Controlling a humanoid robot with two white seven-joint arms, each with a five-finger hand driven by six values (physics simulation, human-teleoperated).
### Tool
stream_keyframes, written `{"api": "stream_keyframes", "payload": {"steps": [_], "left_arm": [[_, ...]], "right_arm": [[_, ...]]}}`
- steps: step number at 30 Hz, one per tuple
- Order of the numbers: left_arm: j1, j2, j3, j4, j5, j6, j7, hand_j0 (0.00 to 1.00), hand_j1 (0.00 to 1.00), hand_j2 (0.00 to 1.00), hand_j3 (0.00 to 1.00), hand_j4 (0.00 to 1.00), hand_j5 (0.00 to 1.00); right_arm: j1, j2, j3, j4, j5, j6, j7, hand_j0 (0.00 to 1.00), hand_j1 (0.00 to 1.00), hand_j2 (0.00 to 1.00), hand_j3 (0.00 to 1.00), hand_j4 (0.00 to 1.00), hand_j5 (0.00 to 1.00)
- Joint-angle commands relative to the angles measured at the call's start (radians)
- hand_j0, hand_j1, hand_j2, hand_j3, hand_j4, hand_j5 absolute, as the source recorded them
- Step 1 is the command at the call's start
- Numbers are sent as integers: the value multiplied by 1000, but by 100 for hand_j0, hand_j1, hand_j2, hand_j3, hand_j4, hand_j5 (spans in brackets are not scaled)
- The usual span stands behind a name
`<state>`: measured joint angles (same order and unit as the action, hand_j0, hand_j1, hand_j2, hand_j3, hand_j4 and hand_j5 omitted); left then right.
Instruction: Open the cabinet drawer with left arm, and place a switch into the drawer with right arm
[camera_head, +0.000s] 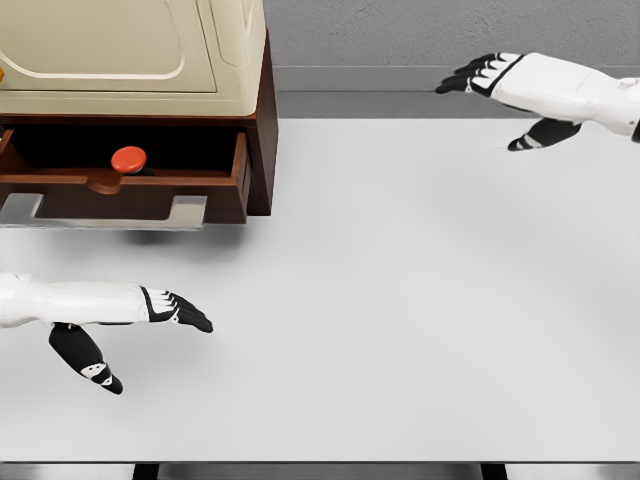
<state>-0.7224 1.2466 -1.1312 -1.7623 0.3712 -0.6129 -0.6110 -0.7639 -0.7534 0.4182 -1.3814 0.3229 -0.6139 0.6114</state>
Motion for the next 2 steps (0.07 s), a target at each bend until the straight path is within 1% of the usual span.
{"api": "stream_keyframes", "payload": {"steps": [1,2], "left_arm": [[0,1,1,0,8,2,0,100,100,100,100,100,100],[0,1,1,0,8,2,0,100,100,100,100,100,100]], "right_arm": [[2,-6,-6,21,-5,3,-1,100,100,100,100,100,100],[6,-4,4,21,2,3,-1,100,100,100,100,100,100]]}}
